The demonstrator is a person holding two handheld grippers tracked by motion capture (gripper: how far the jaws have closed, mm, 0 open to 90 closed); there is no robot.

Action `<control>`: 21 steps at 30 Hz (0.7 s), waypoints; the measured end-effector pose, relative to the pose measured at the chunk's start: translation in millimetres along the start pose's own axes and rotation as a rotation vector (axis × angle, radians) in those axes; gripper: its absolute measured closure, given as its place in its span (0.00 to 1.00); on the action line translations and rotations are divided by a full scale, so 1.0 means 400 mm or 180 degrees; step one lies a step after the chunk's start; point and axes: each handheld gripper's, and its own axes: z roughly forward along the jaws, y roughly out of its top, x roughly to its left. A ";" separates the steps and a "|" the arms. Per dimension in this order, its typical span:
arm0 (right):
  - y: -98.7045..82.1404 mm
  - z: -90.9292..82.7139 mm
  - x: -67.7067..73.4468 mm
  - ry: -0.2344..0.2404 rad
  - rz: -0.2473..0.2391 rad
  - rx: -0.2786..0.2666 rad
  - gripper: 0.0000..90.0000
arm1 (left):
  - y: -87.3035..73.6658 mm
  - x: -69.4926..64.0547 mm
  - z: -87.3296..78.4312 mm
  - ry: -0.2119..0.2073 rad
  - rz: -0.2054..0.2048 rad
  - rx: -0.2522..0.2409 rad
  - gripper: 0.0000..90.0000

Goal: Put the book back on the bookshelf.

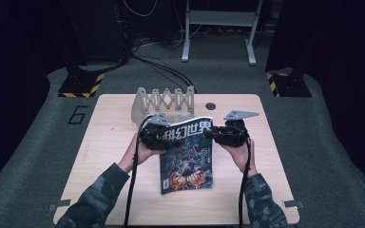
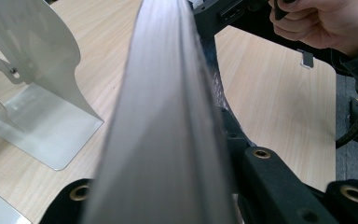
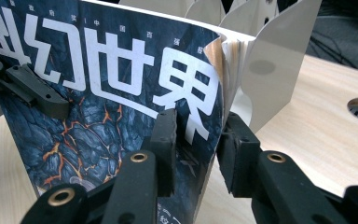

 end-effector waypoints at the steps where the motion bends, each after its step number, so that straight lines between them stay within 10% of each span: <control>1: 0.003 -0.002 0.002 -0.0011 -0.0011 -0.0008 0.77 | 0.004 -0.001 -0.004 0.0026 -0.0004 -0.0001 0.87; 21: 0.037 -0.025 0.023 -0.0142 -0.0204 -0.0158 0.81 | 0.029 -0.019 -0.026 0.0234 0.0179 -0.0086 0.89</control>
